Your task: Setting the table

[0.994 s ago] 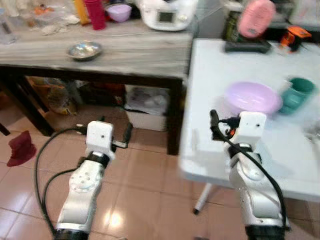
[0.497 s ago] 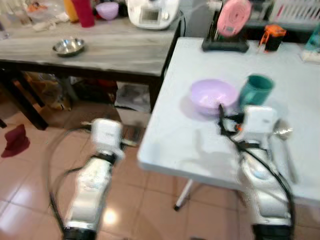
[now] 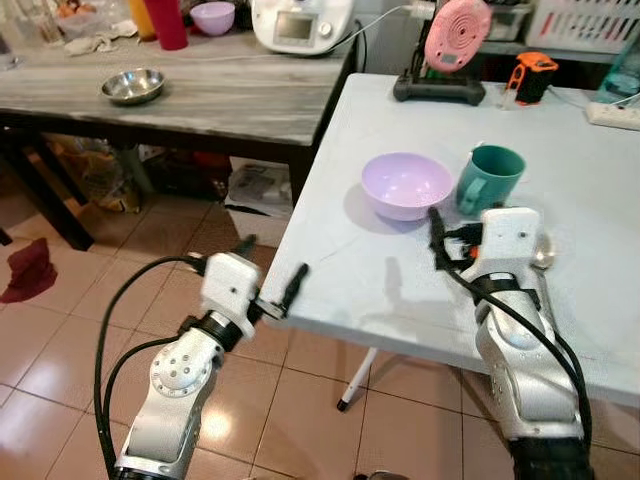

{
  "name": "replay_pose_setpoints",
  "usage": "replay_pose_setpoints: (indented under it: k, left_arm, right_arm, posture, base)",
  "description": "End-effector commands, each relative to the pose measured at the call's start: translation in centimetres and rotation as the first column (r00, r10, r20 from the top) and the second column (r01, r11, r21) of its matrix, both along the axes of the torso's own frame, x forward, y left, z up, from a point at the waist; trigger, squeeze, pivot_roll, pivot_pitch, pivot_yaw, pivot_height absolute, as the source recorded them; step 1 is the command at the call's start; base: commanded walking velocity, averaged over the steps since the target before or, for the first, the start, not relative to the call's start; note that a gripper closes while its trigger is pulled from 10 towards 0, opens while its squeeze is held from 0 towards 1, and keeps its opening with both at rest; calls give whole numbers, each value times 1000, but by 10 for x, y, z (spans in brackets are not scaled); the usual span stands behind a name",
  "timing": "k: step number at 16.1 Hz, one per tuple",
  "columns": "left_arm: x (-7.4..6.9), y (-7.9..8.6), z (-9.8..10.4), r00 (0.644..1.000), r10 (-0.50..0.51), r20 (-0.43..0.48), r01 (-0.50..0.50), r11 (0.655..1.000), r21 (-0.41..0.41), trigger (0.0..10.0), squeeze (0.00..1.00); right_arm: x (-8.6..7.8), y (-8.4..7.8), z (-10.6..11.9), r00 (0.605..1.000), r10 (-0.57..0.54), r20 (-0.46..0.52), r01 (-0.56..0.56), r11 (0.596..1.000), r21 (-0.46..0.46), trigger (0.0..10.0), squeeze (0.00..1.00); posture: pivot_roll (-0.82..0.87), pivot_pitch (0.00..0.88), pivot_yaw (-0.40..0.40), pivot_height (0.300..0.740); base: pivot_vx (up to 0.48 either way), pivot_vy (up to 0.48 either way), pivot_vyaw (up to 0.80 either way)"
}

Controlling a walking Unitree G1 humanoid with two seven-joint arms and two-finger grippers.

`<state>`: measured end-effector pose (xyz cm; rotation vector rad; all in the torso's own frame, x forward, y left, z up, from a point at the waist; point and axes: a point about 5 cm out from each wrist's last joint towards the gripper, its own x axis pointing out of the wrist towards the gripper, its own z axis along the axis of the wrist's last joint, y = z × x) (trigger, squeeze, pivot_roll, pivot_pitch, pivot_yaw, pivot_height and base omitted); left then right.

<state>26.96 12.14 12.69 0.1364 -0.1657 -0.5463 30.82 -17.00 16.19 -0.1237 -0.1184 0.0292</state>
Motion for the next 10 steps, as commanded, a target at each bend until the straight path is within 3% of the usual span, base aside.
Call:
replay_pose_setpoints:
  k: [1,4,10]
  left_arm:
    - [-3,-1,2,999,-34,12,34,999,18,10000,0]
    - [-9,-7,0,995,-104,9,104,994,22,10000,0]
    - [-15,-7,-4,993,-110,-30,111,994,7,10000,0]
  right_arm:
    - [4,-1,2,1000,31,-7,-31,999,-11,10000,0]
    - [22,-6,15,992,120,-26,-122,985,-123,10000,0]
    - [37,9,26,949,306,-79,-316,910,-268,10000,0]
  posture:
    - [-197,153,41,740]
    - [-201,181,36,740]
    - [-186,199,27,740]
  base:
    - [0,0,0]
    - [0,0,0]
    - [0,0,0]
